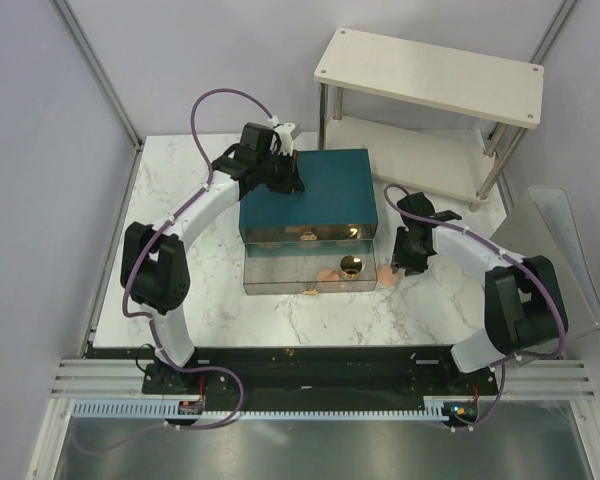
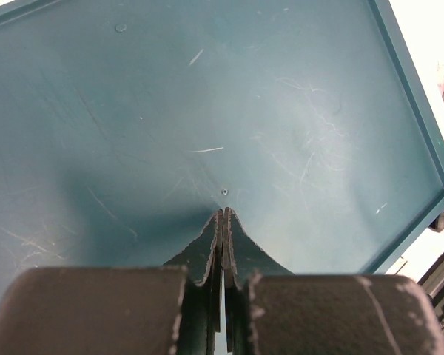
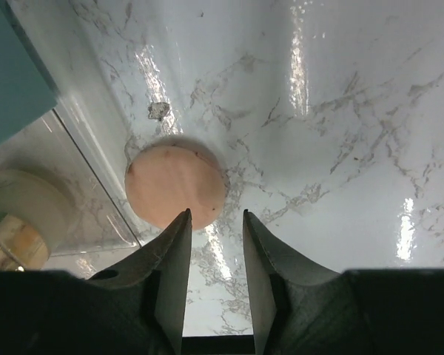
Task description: Organize the makeup
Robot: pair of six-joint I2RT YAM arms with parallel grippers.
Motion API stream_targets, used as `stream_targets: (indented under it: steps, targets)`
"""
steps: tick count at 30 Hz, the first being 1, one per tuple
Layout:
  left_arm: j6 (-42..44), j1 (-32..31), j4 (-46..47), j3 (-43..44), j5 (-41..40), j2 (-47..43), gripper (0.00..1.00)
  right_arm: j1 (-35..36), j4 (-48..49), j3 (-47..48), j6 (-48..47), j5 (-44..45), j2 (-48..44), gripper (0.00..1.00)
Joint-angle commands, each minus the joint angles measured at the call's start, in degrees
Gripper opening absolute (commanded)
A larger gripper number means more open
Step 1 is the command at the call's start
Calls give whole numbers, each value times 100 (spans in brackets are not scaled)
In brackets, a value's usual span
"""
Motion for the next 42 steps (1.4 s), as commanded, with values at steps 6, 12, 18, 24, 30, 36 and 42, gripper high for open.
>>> stream_targets:
  steps: [6,12,18,24,30,36,42]
  targets:
    - [19,-1,-526,3,9,328,2,1,540,159,-103,-268,775,42]
    - [81,-1,-553,73,1,354,2,10,584,150,-147,-153,1101,20]
    - [160,-1,-641,144,0,398,2,1,479,80,-60,189,690,0]
    - [186,-1,-650,144,36,398,2,1,-135,633,-410,488,-84,0]
    - [239,-1,-685,109,53,398,2,10,-717,1293,-1043,-54,-585,0]
    - [239,-1,-676,91,53,407,2,132,-647,1276,-1053,-1083,-893,1]
    - [204,-1,-685,118,62,415,2,624,-146,1100,-886,-1471,-938,13]
